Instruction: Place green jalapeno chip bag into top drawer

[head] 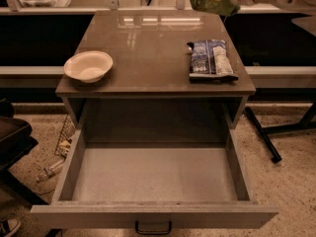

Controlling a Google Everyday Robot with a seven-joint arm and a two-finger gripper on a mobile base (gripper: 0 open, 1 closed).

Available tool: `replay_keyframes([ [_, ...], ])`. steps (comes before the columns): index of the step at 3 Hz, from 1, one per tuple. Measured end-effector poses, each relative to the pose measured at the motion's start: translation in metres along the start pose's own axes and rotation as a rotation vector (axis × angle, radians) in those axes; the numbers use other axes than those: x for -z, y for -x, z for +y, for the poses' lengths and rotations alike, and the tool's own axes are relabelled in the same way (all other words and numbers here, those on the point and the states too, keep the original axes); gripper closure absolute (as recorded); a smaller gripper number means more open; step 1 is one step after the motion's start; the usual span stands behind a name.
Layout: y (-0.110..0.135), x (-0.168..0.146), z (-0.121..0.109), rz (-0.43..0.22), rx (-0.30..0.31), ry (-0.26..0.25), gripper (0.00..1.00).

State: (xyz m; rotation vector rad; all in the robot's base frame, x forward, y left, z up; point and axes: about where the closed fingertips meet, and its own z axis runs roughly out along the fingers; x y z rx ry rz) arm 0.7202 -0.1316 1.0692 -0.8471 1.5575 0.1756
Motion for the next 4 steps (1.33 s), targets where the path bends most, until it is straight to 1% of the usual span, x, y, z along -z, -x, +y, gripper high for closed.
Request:
replay_keyframes([
  [1,-0.033,0.03,0.051,0.007,0.014,0.091,1.0],
  [2,-0.068,0.051,0.097,-0.013,0.018,0.235,1.0],
  [3,-0.105,0.065,0.148,-0.054,0.021,0.441,1.0],
  [4,-0.122,0.065,0.174,-0.088,0.031,0.568,1.0],
])
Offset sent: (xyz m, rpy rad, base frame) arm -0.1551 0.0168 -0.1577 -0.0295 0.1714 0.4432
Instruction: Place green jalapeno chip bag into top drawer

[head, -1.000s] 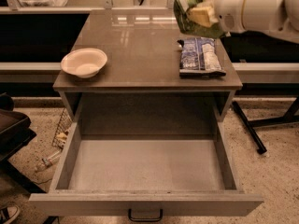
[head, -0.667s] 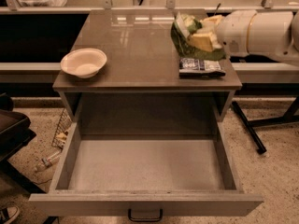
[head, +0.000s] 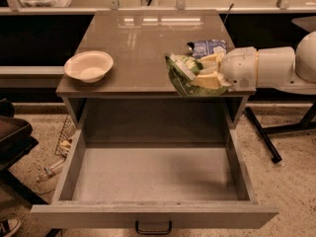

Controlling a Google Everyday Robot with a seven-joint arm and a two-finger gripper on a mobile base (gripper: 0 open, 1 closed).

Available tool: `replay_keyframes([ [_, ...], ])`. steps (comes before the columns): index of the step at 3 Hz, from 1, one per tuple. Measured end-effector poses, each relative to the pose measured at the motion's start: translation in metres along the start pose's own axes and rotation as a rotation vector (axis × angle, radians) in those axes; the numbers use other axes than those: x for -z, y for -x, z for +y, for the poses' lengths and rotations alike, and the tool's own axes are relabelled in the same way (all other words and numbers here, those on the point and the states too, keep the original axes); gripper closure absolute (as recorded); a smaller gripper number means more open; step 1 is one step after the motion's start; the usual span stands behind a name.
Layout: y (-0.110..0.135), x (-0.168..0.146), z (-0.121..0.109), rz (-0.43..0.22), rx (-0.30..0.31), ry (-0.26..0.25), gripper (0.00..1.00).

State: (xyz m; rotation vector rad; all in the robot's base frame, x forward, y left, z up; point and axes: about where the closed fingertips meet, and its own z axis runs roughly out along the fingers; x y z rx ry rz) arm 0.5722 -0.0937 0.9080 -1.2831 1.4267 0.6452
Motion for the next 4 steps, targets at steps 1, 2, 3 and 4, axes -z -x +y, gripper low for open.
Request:
replay_keyframes([
  [1,-0.001,0.001,0.003,0.002,0.003,0.004,1.0],
  [2,-0.013,0.012,0.031,0.025,0.03,0.039,1.0],
  [3,-0.037,0.003,0.072,0.065,0.035,0.14,1.0],
  [4,-0.088,-0.024,0.107,0.164,-0.011,0.246,1.0],
])
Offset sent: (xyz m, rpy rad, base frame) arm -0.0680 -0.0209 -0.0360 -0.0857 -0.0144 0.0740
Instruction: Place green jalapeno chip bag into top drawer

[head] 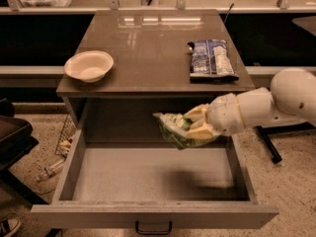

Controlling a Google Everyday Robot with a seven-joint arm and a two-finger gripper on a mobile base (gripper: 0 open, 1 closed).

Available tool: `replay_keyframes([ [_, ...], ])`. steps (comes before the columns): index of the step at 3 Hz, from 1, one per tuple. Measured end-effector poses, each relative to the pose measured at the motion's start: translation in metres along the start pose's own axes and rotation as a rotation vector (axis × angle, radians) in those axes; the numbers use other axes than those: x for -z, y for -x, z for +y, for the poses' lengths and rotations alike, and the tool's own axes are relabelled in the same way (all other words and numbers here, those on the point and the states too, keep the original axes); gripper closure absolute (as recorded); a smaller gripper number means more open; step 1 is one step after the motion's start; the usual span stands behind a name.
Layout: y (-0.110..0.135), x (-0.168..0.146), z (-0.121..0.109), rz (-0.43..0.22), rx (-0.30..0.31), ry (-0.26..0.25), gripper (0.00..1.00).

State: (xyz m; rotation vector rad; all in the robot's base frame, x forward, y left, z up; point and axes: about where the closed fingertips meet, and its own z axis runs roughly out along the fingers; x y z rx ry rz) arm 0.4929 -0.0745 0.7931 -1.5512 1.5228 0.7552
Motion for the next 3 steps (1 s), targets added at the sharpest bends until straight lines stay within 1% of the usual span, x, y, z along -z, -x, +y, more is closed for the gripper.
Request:
replay_keyframes([
  [1,-0.038,-0.042,0.021,0.087,-0.043,0.09,1.0],
  [2,-0.059,-0.062,0.027,0.138,-0.058,0.102,1.0],
  [3,-0.072,-0.077,0.031,0.169,-0.068,0.105,1.0],
])
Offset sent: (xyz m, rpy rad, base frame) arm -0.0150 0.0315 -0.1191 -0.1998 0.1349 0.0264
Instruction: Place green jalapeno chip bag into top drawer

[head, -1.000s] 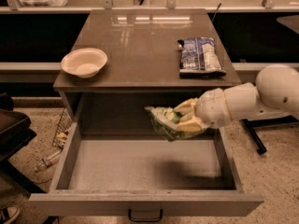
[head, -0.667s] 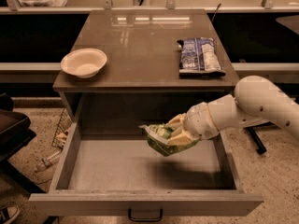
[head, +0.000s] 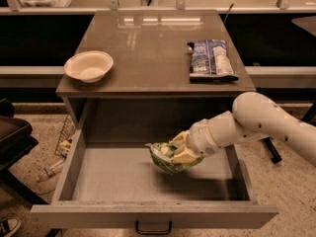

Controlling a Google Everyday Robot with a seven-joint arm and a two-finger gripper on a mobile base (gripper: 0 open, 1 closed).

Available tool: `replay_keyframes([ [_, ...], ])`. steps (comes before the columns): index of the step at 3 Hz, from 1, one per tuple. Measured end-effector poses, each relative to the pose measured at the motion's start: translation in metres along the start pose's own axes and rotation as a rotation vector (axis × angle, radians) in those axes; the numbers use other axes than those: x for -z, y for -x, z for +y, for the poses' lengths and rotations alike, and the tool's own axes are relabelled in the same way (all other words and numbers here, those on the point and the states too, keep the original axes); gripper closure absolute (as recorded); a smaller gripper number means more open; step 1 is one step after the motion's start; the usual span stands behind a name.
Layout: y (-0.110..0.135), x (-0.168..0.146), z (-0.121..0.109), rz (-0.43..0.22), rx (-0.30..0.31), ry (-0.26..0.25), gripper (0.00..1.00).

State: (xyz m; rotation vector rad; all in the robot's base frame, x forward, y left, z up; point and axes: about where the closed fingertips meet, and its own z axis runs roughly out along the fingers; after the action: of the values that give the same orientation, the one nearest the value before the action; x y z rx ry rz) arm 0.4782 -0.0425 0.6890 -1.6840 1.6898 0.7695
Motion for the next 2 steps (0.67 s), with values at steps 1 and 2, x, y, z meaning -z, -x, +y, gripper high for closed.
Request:
replay_keyframes([
  [1,-0.0002,-0.0022,0.0006,0.001,0.0,0.003,0.85],
  [2,0.0004,-0.0043,0.0015,0.001,0.002,0.008,0.54],
])
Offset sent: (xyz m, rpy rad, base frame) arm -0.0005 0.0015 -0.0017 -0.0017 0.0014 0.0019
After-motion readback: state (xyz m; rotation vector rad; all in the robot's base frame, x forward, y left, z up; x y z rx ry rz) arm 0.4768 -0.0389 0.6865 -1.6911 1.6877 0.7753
